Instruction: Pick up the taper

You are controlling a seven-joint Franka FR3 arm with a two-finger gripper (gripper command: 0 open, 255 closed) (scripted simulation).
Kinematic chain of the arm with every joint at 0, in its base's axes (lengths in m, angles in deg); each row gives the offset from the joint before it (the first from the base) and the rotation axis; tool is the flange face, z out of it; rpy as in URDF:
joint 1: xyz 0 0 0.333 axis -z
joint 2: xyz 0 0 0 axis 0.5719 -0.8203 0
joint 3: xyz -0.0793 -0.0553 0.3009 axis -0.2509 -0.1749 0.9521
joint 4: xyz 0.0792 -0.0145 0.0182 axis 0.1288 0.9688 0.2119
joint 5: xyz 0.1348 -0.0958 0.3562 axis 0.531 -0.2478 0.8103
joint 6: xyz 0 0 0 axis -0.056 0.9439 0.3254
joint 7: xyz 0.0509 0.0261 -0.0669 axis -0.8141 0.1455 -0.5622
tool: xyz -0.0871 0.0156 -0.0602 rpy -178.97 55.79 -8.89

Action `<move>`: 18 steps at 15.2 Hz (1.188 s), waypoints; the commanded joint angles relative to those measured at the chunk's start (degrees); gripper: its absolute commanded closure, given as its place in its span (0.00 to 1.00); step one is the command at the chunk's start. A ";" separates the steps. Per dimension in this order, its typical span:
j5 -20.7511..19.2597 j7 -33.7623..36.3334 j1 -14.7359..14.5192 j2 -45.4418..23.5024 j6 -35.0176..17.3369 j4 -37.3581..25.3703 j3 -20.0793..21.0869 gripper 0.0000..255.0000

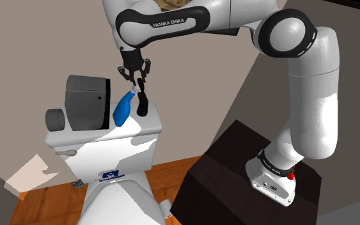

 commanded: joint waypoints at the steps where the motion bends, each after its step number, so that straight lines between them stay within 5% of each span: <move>1: 0.14 -0.01 -0.10 -0.27 -0.13 0.34 0.11 1.00; 18: 0.83 -2.37 -1.36 0.72 10.57 -9.84 0.44 1.00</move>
